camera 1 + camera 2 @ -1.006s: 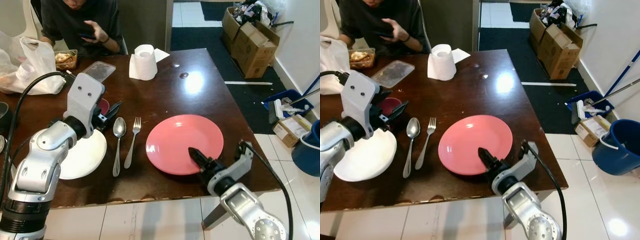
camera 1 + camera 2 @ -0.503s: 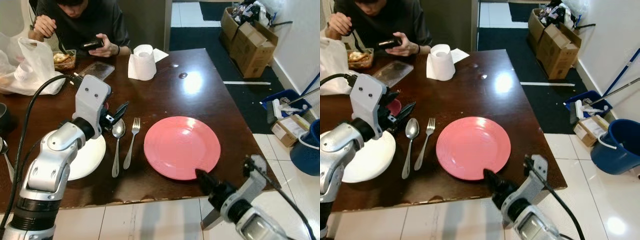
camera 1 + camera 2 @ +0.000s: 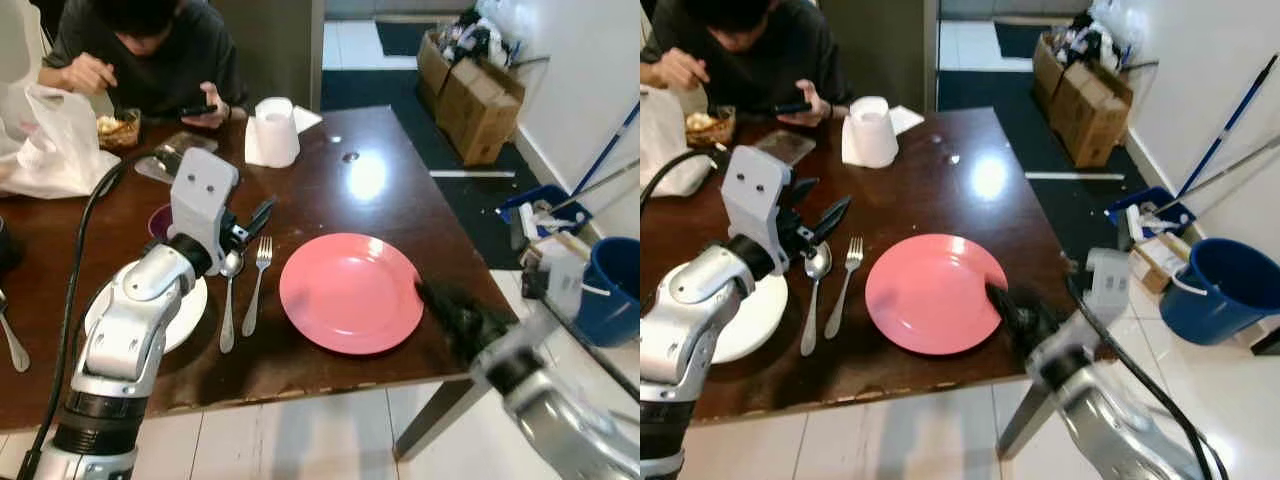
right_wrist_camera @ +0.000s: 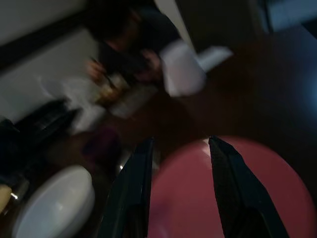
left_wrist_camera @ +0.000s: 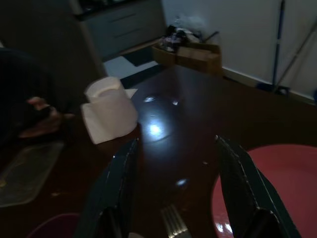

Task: Setting the table

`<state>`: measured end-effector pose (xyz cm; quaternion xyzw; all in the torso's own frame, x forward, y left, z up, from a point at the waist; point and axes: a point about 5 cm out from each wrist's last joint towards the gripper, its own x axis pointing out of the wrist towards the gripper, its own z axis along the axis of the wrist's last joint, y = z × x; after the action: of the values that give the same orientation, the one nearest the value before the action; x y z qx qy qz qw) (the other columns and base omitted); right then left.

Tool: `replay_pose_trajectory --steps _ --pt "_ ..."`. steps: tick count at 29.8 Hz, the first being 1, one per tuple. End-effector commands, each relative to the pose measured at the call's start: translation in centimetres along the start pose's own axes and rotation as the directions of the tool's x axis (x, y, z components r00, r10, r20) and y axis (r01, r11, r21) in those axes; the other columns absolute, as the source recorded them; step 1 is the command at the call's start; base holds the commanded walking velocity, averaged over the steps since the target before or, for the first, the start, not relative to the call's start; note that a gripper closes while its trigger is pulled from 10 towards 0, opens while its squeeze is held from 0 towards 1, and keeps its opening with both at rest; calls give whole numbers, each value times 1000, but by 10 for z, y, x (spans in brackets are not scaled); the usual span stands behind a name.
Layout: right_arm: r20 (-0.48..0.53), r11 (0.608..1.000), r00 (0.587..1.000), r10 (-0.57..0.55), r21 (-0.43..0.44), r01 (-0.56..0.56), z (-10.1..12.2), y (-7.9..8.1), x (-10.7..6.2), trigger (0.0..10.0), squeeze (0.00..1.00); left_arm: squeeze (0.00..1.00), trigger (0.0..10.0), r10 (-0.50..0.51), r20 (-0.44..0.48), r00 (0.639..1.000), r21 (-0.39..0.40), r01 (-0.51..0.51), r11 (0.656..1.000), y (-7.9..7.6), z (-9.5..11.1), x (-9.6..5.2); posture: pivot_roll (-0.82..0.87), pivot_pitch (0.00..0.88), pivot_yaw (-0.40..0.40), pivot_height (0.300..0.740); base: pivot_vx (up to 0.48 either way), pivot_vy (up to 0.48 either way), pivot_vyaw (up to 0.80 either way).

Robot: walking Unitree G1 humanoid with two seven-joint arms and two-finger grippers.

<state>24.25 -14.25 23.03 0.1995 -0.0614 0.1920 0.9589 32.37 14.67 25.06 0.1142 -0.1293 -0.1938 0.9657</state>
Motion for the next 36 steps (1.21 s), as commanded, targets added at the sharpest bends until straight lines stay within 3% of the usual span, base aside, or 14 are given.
replay_pose_trajectory --steps 1,10,13,17,29,36 --pt "33 999 999 -15 -32 16 1 3 6 10000 0 0 10000 55 -3 998 -25 -55 998 8 0 0 -47 35 116 740 0 0 0" --pt "111 989 988 -110 -86 120 -6 -7 25 10000 0 0 10000 220 -4 975 -61 -220 974 18 4 -2 63 32 109 740 0 0 0" --pt "131 981 983 -130 -127 147 -6 -12 31 10000 0 0 10000 219 6 976 -19 -219 976 12 4 -7 82 30 90 740 0 0 0" --pt "139 976 977 -160 -128 178 -6 -16 37 10000 0 0 10000 237 6 971 -31 -237 971 11 3 -9 82 28 83 740 0 0 0" --pt "183 969 968 -174 -145 201 -11 -18 48 10000 0 0 10000 232 86 969 10 -234 972 7 22 0 104 4 88 740 0 0 0" --pt "190 969 967 -168 -150 197 -12 -19 53 10000 0 0 10000 236 88 968 10 -238 971 7 24 1 111 6 79 740 0 0 0"
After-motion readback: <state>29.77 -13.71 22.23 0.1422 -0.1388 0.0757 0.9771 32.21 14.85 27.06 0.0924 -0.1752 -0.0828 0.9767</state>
